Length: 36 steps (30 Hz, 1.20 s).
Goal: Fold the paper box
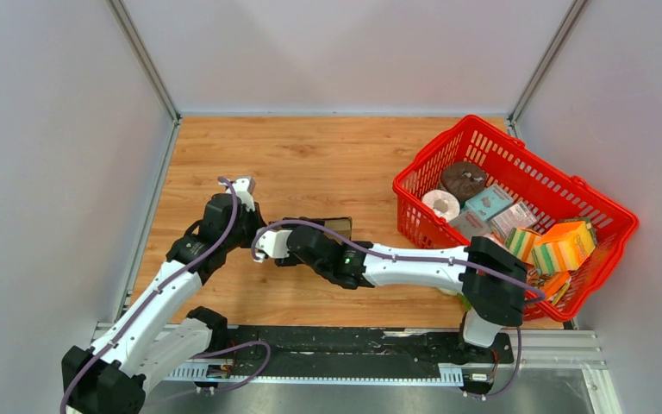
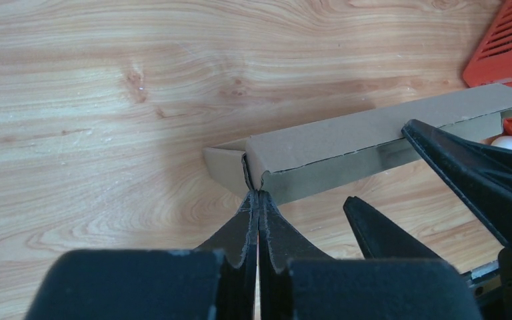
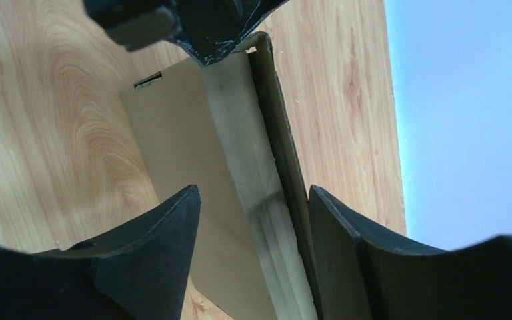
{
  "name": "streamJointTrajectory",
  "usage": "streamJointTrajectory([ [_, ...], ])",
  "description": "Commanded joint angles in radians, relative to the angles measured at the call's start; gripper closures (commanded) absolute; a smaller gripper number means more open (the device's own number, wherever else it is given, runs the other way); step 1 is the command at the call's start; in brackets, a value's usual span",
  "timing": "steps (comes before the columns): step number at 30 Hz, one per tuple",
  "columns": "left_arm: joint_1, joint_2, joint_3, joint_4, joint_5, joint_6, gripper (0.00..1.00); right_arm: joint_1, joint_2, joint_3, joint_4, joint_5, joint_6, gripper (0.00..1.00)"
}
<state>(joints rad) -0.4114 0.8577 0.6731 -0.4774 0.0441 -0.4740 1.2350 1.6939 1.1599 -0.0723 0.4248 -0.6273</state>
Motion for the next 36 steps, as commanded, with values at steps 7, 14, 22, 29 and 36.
streamJointTrajectory([
  [7, 0.000, -0.017, -0.015, -0.044, 0.030, -0.028, 0.96, 0.011, 0.030, -0.002, 0.057, 0.034, -0.015, 0.51],
  [14, 0.008, -0.112, 0.026, -0.114, 0.057, 0.017, 0.66, 0.012, 0.033, 0.000, 0.051, 0.026, -0.006, 0.56],
  [22, 0.115, -0.131, 0.085, -0.127, 0.138, -0.021, 0.63, 0.014, 0.035, 0.001, 0.049, 0.029, 0.000, 0.60],
  [29, 0.149, -0.005, 0.103, 0.012, 0.220, -0.120, 0.65, 0.018, 0.039, 0.004, 0.039, 0.022, 0.012, 0.70],
  [36, 0.149, 0.069, 0.085, 0.125, 0.252, -0.152, 0.75, 0.021, 0.039, 0.001, 0.028, 0.020, 0.024, 0.77],
])
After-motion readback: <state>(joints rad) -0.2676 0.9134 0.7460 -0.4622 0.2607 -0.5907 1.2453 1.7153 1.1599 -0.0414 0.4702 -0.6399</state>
